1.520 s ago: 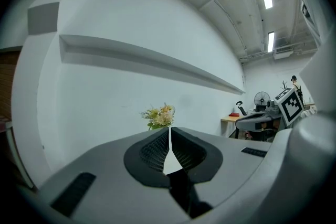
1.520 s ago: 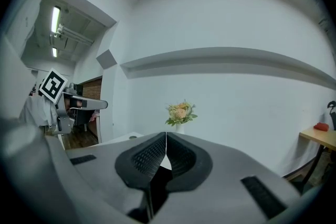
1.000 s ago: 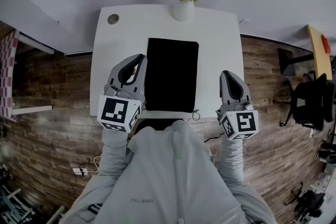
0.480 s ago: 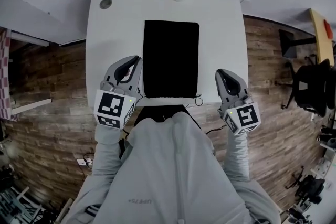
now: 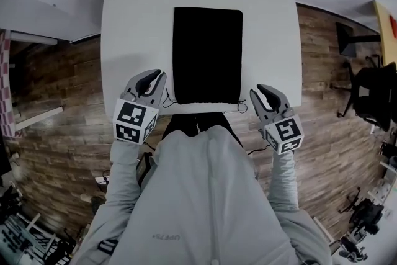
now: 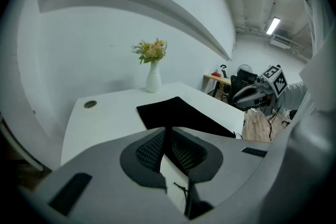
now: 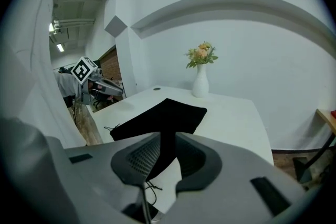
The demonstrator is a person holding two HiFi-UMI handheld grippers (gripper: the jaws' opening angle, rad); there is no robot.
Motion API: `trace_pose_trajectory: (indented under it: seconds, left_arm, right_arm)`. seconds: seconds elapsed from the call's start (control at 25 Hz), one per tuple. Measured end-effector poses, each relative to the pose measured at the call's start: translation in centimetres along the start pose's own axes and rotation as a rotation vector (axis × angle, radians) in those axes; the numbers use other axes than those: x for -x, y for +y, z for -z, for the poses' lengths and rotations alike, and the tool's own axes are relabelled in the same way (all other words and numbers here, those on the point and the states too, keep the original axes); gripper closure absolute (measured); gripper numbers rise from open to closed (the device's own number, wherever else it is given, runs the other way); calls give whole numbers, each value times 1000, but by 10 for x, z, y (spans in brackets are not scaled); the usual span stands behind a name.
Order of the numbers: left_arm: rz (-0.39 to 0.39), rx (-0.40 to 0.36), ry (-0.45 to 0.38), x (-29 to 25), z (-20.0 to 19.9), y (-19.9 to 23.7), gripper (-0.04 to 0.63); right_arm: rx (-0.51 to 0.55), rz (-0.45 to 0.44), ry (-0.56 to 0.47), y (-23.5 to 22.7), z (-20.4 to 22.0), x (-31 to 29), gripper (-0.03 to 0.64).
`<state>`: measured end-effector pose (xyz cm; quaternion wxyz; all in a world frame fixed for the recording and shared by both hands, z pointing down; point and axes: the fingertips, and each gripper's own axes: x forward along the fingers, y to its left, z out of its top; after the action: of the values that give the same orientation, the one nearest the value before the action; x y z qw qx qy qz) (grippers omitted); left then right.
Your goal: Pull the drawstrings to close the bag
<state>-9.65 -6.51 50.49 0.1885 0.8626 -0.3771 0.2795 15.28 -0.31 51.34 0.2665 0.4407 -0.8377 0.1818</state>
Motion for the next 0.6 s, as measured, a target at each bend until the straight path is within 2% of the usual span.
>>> trace_pose_trajectory:
  seconds: [0.24, 0.6]
  left_arm:
    - [23, 37, 114, -7, 51, -4, 500]
    - [42, 68, 222, -19, 100, -16, 472]
  right_arm:
    - [-32, -3, 89, 6, 41, -8, 497]
    - [3, -32, 230, 14, 89, -21, 485]
